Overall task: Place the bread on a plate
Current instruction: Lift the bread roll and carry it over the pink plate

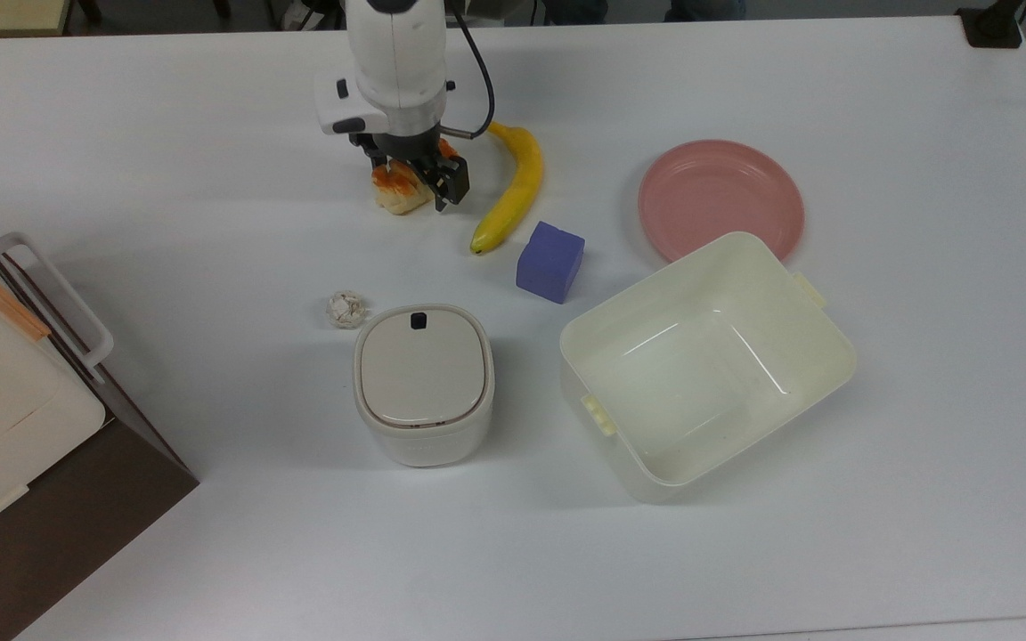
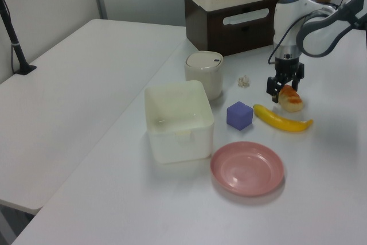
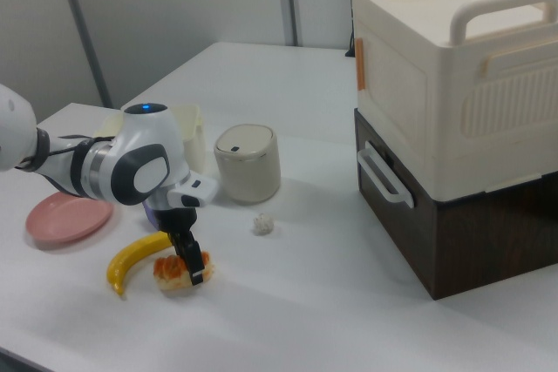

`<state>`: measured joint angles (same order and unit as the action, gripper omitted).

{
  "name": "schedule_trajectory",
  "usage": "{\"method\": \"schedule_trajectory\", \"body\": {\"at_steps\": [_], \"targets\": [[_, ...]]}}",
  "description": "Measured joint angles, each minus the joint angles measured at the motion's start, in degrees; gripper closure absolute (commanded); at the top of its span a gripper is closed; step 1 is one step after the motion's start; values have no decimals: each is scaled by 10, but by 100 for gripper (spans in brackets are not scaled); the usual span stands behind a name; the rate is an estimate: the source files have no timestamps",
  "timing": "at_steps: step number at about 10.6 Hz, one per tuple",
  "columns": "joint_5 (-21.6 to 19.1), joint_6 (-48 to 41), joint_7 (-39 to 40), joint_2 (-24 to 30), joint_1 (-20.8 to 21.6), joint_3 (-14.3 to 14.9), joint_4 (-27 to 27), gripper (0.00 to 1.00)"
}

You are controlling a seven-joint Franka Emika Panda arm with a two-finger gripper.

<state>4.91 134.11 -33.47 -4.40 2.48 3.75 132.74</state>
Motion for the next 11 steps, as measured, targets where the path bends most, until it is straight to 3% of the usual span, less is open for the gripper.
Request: {"method": "schedule_trajectory", "body": {"at_steps": [1,3,5,7,9,11], "targets": [[1,1,2,-8,1,0,2,100],[2,-3,32,-6,-1,0,2,100],[2,-44,54,12,-3,1,-8,93],[-7,-102,64,36,11,-1,-58,80],[-27,-115,46,42,86,-5,-103,74],[-28,-115,-21,30,184,-9,-137,71]]}}
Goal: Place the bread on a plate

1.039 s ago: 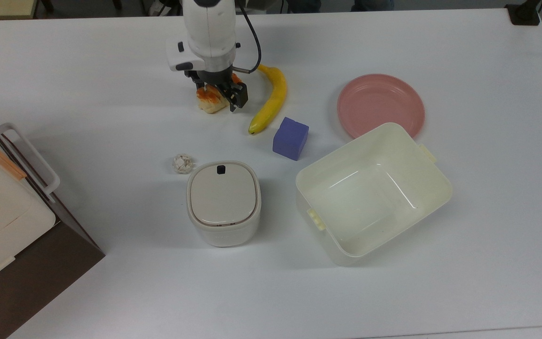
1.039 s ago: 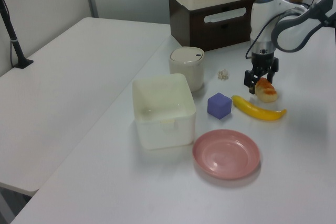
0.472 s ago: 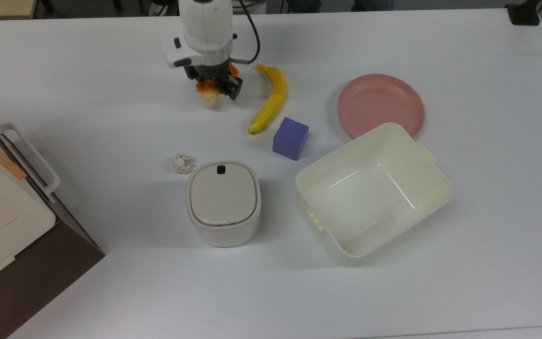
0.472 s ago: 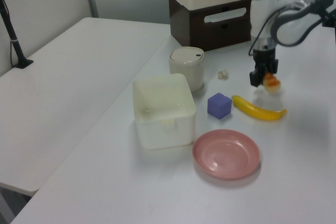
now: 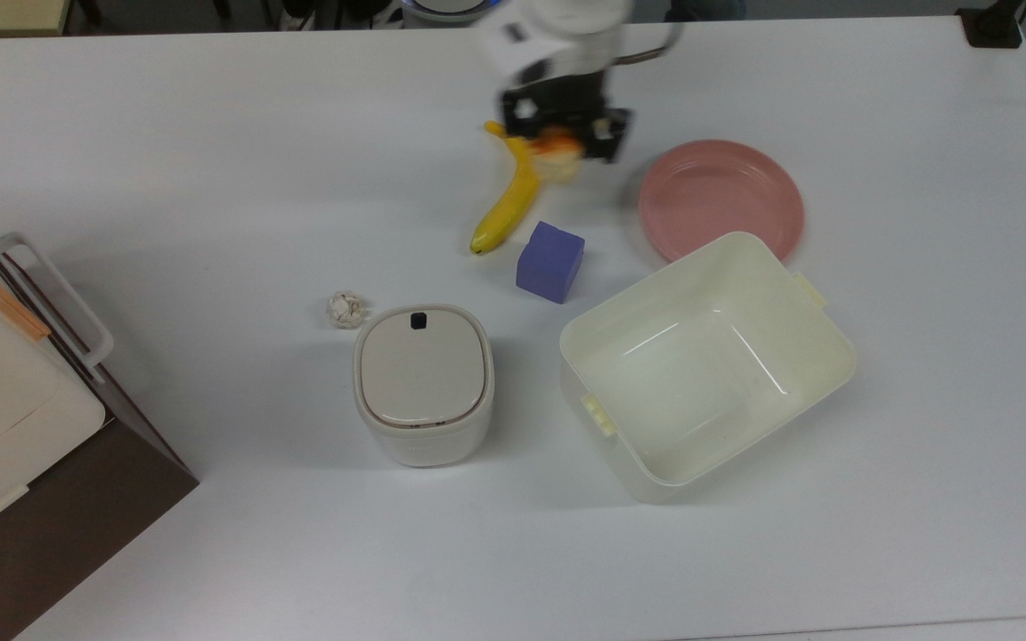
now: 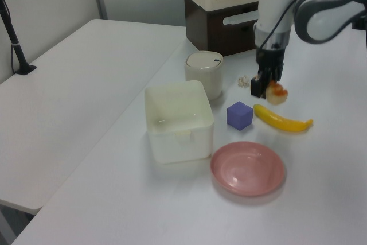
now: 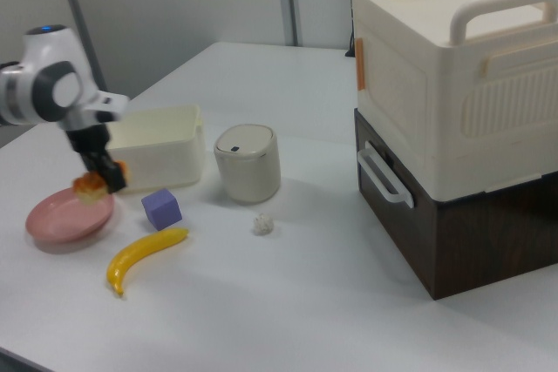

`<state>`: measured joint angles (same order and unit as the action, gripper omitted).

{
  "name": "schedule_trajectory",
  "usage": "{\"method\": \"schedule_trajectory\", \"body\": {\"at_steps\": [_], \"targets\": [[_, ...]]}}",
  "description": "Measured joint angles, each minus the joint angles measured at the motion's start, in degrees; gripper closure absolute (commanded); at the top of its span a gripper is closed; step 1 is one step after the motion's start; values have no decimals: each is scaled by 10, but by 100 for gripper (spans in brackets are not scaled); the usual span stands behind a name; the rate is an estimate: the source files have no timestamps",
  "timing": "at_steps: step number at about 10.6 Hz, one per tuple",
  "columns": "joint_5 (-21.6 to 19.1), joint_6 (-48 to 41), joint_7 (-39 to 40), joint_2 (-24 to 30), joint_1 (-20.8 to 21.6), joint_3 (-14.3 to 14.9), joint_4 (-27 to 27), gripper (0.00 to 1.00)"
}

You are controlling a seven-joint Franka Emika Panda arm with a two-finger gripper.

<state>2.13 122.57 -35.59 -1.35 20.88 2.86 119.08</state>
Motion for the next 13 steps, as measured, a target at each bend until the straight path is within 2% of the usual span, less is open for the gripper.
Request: {"method": "schedule_trajectory", "body": {"at_steps": [2,5,6,8,11,13], "targets": [[0,0,-67,-44,76,-1,-45,63],[0,0,-110,-168,122,0,-131,23],[1,0,-116,-209,128,0,-154,2],[5,0,-119,-255,138,1,-189,0],[10,0,-127,-260,156,1,-215,0],[30,-7,-130,-256,152,5,-220,0]]}}
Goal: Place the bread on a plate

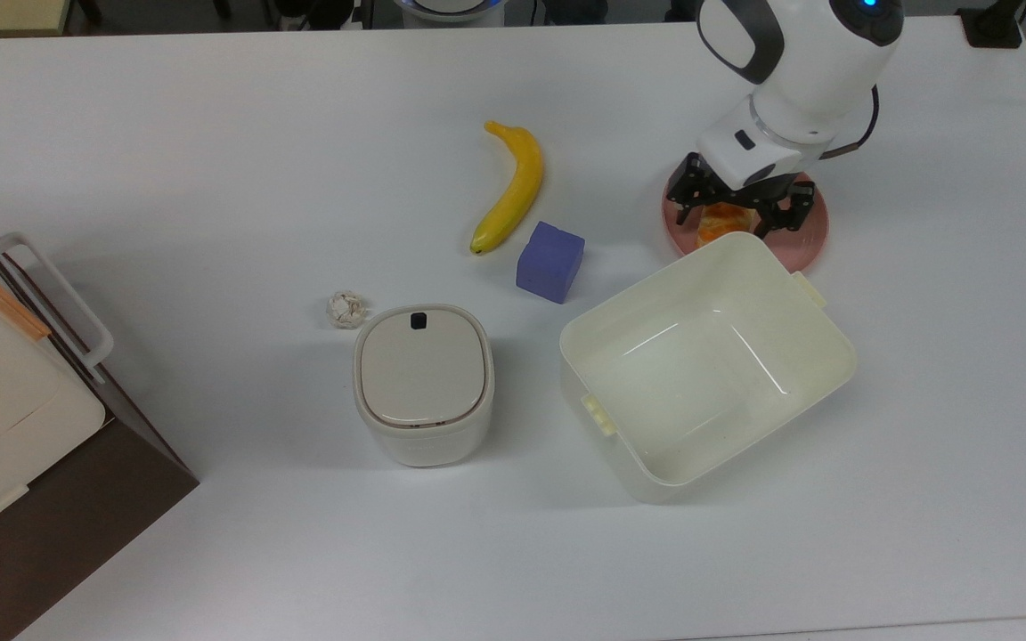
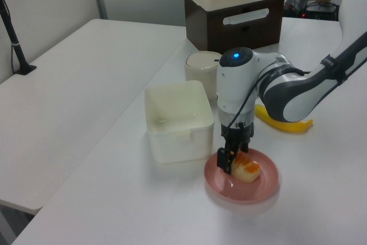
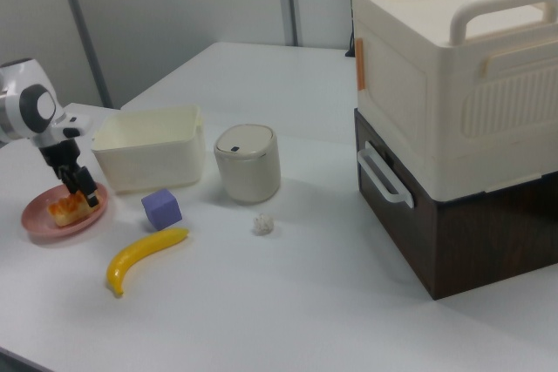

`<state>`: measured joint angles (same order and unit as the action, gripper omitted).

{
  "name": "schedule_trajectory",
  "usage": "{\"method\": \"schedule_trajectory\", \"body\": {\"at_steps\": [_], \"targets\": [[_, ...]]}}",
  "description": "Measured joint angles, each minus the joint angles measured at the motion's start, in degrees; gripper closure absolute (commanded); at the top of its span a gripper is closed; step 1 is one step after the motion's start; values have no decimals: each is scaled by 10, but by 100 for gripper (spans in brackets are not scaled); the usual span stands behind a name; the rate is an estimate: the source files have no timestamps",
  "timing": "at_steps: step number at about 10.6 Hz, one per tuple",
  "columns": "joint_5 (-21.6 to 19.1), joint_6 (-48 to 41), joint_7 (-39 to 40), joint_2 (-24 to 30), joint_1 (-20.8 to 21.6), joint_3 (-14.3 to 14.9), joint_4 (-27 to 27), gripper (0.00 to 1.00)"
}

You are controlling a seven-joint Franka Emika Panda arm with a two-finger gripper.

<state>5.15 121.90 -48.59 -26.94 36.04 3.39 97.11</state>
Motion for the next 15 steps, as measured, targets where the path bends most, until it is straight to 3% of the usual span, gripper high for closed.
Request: {"method": "schedule_trajectory", "body": {"at_steps": [2,5,9,11,13,15], "targets": [[10,-44,17,30,-25,3,-11,0],[10,-145,129,116,-94,-11,-16,0],[4,-231,261,211,-276,-78,-16,0],[-14,-240,328,230,-367,-93,-16,0],[-39,-240,401,235,-426,-94,-19,0],[-51,-240,427,236,-445,-94,-29,0]]}}
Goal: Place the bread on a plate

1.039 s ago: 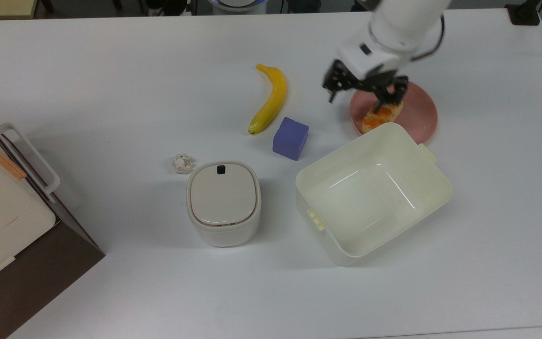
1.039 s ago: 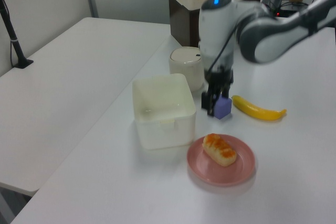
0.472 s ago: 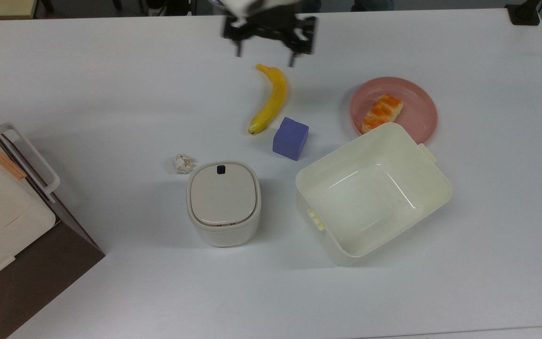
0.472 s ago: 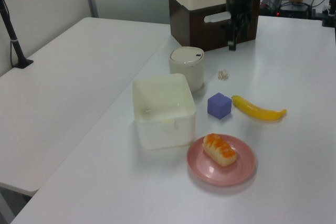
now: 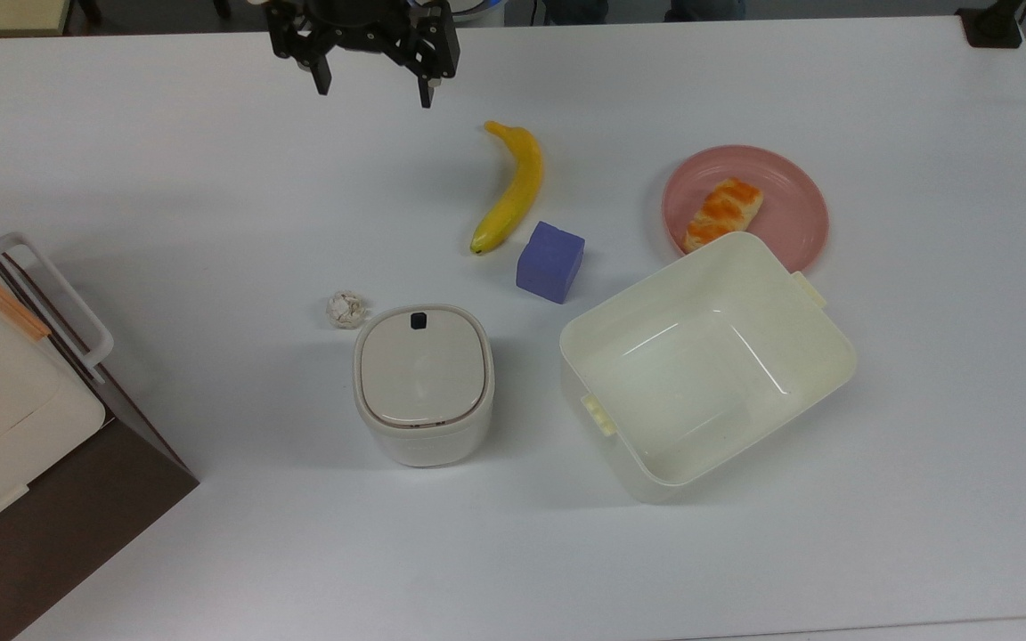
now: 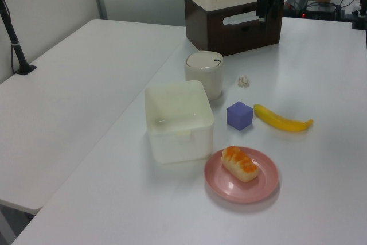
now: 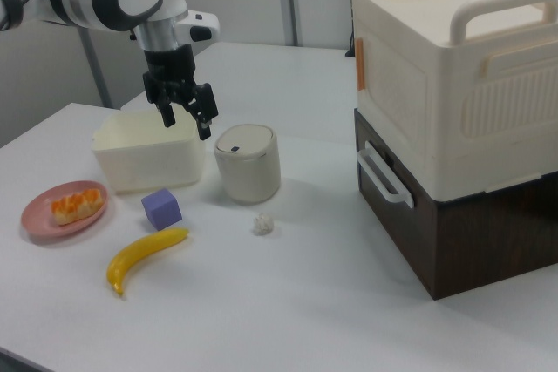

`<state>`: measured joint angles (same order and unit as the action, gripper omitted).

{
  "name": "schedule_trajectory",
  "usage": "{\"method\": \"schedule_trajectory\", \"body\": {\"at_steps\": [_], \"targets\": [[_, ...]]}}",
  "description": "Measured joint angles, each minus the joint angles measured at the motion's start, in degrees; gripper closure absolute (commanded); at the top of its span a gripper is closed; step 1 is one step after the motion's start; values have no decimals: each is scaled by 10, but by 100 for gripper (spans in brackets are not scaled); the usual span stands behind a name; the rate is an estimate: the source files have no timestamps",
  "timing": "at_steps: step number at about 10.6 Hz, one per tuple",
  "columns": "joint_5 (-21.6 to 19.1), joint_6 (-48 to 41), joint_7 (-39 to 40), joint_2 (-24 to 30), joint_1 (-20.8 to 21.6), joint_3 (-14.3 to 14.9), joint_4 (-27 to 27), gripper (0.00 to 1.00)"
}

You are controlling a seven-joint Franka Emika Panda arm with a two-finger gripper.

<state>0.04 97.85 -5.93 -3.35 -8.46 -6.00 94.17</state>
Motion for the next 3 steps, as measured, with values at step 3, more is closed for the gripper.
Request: {"method": "schedule_trajectory", "body": {"at_steps": [3], "targets": [[2,0,1,1,4,-2,-5,0]]}}
